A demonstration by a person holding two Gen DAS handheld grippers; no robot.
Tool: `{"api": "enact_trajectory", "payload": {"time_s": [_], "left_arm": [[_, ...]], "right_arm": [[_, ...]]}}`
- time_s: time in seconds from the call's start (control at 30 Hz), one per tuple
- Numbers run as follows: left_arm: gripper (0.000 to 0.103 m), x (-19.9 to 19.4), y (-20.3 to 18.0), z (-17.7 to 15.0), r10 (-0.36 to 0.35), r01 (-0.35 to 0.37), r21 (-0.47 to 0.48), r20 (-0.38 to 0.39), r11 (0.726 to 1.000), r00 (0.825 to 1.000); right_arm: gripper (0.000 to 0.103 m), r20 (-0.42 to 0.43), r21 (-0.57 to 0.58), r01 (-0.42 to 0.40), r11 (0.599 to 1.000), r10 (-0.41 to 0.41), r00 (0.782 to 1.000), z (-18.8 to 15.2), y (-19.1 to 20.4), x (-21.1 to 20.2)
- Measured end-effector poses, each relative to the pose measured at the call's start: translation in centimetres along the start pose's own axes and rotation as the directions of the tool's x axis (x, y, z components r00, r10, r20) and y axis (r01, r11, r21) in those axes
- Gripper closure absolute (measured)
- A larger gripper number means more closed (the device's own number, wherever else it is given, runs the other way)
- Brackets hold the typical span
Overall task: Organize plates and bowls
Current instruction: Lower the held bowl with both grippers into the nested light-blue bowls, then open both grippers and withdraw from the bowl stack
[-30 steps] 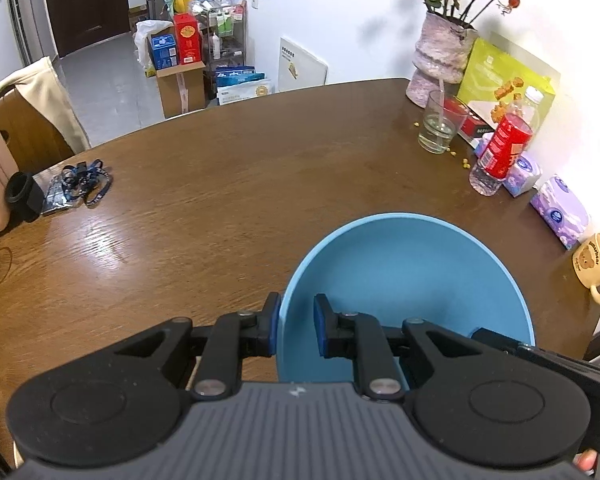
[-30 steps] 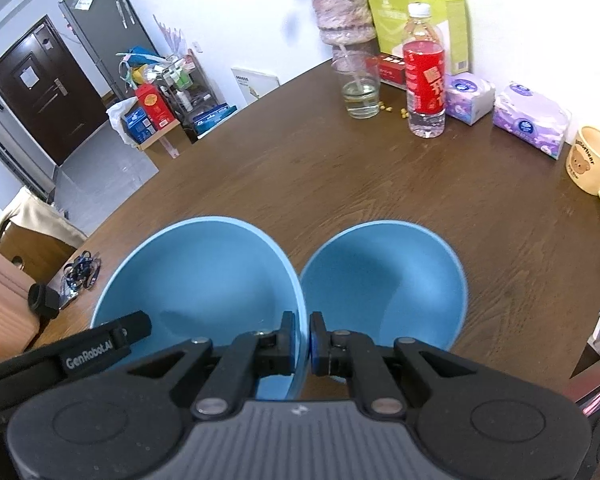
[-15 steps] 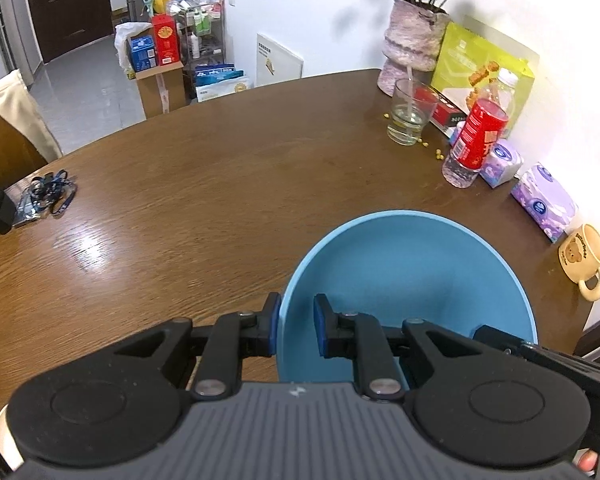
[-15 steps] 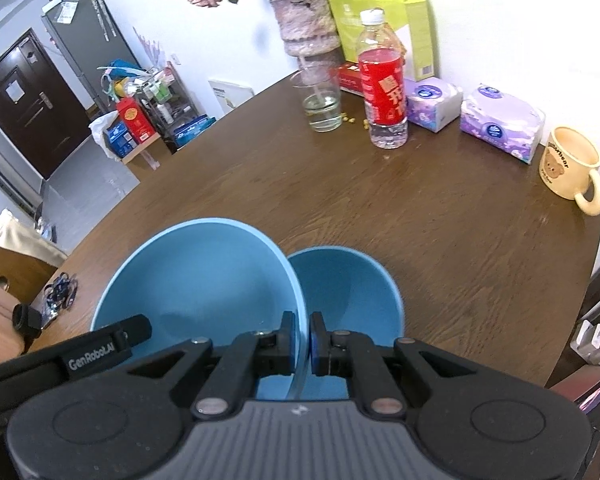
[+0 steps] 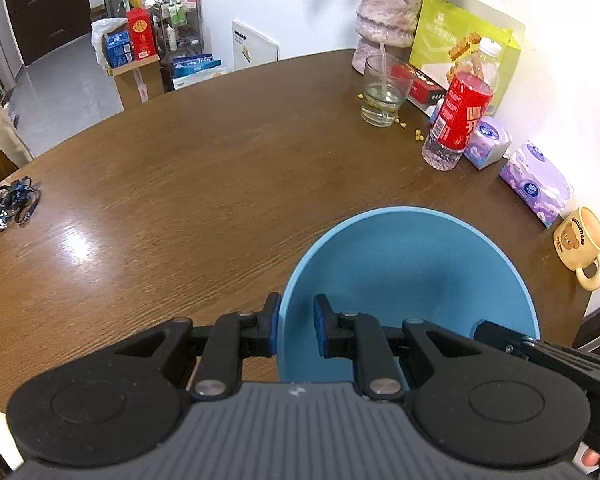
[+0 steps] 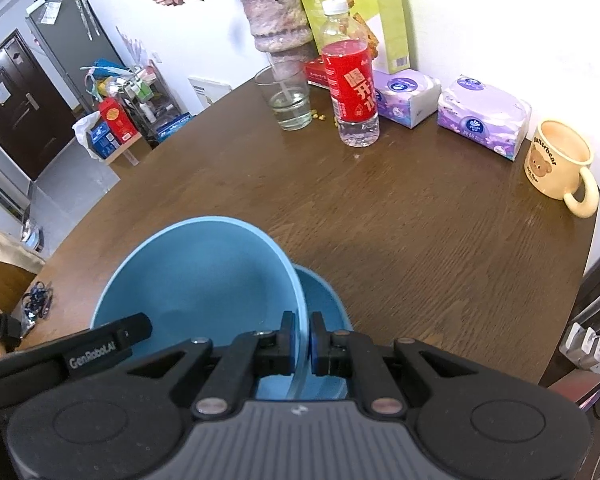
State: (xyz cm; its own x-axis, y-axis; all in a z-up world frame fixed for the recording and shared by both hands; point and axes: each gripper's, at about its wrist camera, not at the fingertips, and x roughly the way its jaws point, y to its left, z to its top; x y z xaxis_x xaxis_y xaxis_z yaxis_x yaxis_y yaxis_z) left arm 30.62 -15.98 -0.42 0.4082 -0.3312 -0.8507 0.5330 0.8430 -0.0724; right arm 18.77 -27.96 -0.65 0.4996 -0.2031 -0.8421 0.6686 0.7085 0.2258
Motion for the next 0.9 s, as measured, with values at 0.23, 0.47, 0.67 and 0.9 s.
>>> {"api": "enact_trajectory", "payload": {"time_s": [0.23,0.47,0.67,0.9], "left_arm": [[0.085,2.0,-0.9,-0.3,0.004,-0.003,0.028,-0.026,1.000,1.000],[0.085,3.5,-1.4,-0.9,0.022,-0.020,0.055,-0.038,0.998,0.999],[0.085,4.1,-1.5,-1.0,0.032,-0.030,0.057,-0.044,0.998,0.998],[0.084,4.2,-1.5,-1.2,0.033,-0.031,0.053,-0.041,0.998,0.999]], "right_arm": [[0.096,-0.001,-0.042,0.042,0.998,-0.042,0.999,0.1,-0.5,1.6],[0.096,0.016,-0.110,0.080,0.991,-0.078,0.997,-0.4,-0.2,2.9],[0.096,0.033,-0.152,0.092,0.984,-0.088,0.996,-0.8,0.0,3.5],[0.093,0.038,-0.157,0.071,0.985,-0.066,0.997,-0.8,-0.2,3.5]]}}
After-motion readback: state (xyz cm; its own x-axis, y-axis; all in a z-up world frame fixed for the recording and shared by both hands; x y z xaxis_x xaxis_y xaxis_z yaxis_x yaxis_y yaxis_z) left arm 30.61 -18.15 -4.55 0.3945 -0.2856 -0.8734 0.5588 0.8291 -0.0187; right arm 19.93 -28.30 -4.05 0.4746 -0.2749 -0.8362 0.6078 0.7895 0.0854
